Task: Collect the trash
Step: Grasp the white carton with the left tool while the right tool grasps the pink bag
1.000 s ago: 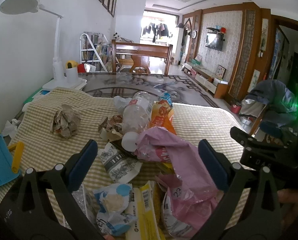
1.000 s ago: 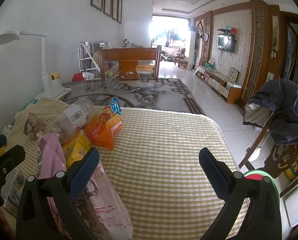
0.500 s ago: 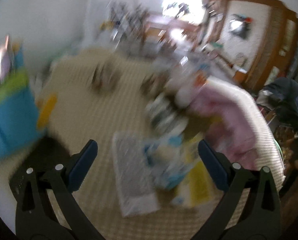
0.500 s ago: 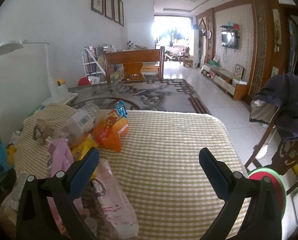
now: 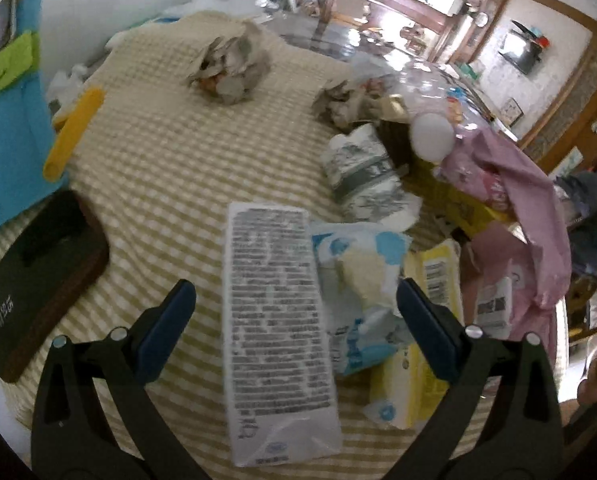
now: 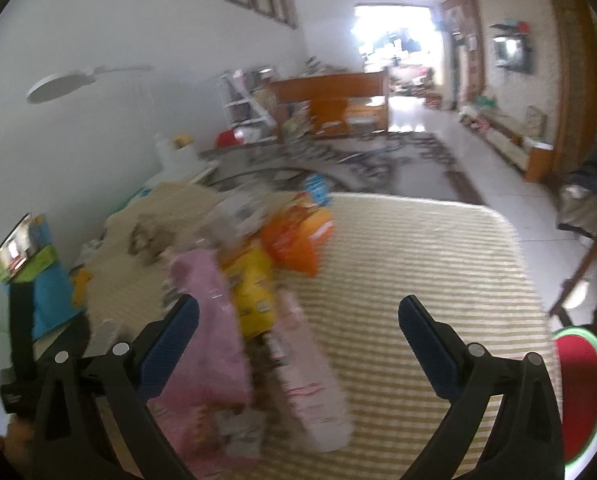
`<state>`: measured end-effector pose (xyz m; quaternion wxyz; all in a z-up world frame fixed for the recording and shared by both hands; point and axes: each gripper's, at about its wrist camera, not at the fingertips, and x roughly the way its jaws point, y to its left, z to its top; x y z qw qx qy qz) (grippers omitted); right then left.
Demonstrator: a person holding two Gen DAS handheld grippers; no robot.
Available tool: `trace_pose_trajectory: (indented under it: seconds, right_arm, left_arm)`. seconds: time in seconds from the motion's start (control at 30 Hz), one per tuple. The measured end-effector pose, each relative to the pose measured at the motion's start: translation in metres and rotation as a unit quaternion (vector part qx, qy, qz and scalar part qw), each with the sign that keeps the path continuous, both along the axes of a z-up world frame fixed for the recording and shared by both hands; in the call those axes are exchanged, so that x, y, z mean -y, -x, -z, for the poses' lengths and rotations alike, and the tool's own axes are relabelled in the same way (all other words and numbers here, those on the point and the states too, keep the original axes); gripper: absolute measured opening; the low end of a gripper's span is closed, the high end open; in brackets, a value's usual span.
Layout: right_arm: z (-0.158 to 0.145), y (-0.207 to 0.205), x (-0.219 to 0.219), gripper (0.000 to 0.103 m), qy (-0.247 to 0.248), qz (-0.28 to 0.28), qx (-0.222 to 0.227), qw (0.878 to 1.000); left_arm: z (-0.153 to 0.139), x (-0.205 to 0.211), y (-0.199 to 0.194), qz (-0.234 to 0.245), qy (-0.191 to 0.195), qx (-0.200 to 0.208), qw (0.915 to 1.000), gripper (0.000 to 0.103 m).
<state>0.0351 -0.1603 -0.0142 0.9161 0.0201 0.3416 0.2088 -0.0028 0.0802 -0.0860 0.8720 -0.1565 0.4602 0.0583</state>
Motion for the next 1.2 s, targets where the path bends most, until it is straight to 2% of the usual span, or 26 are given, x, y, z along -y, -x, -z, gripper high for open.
trace_pose_trajectory:
  seconds: [0.1, 0.17, 0.27, 0.33, 0.37, 0.4, 0.43, 0.5, 0.57, 0.6, 0.67, 0.77, 0.9, 1.03, 1.13, 1.2]
  right_arm:
    - [0.006, 0.005, -0.027, 0.096, 0.003, -0.052, -0.016, 0.998]
    - [0.009, 0.007, -0.039, 0.090, 0.010, -0.075, -0.024, 0.997]
    - [0.015, 0.007, -0.050, 0.078, 0.018, -0.095, -0.040, 0.994]
    - [0.023, 0.002, -0.054, 0.063, 0.025, -0.100, -0.062, 0.993]
    - [0.027, 0.000, -0.054, 0.060, 0.024, -0.100, -0.070, 0.992]
    - [0.028, -0.002, -0.052, 0.049, 0.022, -0.100, -0.075, 0.992]
    - [0.026, -0.002, -0.049, 0.039, 0.014, -0.098, -0.076, 0.992]
    - [0.020, -0.003, -0.044, 0.031, -0.002, -0.094, -0.066, 0.993]
    - [0.007, -0.001, -0.033, 0.028, -0.030, -0.088, -0.045, 0.995]
    - [0.002, 0.000, -0.028, 0.022, -0.039, -0.085, -0.036, 0.995]
    - [-0.008, 0.003, -0.015, 0.021, -0.056, -0.078, -0.020, 0.995]
    - [-0.015, 0.004, 0.006, 0.021, -0.071, -0.070, -0.014, 0.995]
    - [-0.012, 0.006, 0.046, 0.021, -0.051, -0.034, -0.010, 0.998]
    - [-0.003, 0.009, 0.113, 0.022, -0.041, 0.044, -0.031, 0.998]
    - [0.004, 0.015, 0.168, 0.022, -0.046, 0.119, -0.058, 0.990]
    - [0.014, 0.018, 0.211, 0.023, -0.060, 0.184, -0.090, 0.977]
  left_arm:
    - [-0.002, 0.007, -0.002, 0.013, -0.023, 0.006, 0.9996, 0.099]
    - [-0.006, 0.010, -0.001, 0.017, -0.026, 0.015, 0.9994, 0.096]
    - [-0.009, 0.007, 0.001, 0.015, -0.015, 0.021, 0.9996, 0.082]
    - [-0.008, 0.004, 0.003, 0.010, -0.001, 0.023, 0.9997, 0.069]
    - [-0.009, 0.003, 0.003, 0.008, 0.004, 0.026, 0.9996, 0.066]
    - [-0.010, 0.001, 0.003, 0.005, 0.010, 0.030, 0.9995, 0.052]
    - [-0.010, 0.000, 0.004, 0.004, 0.012, 0.032, 0.9994, 0.042]
    - [-0.012, -0.002, 0.006, 0.001, 0.024, 0.038, 0.9990, 0.042]
    - [-0.016, -0.003, 0.011, -0.001, 0.032, 0.055, 0.9980, 0.042]
    - [-0.019, -0.004, 0.014, -0.003, 0.032, 0.064, 0.9974, 0.042]
    - [-0.028, -0.004, 0.018, -0.008, 0.025, 0.087, 0.9959, 0.041]
    - [-0.042, -0.001, 0.024, -0.012, -0.006, 0.116, 0.9932, 0.041]
    - [-0.064, 0.012, 0.028, 0.007, -0.012, 0.151, 0.9885, 0.041]
    - [-0.086, 0.056, 0.023, 0.072, 0.026, 0.181, 0.9804, 0.041]
    - [-0.099, 0.115, 0.009, 0.157, 0.061, 0.192, 0.9668, 0.041]
    - [-0.102, 0.163, -0.002, 0.218, 0.078, 0.191, 0.9539, 0.041]
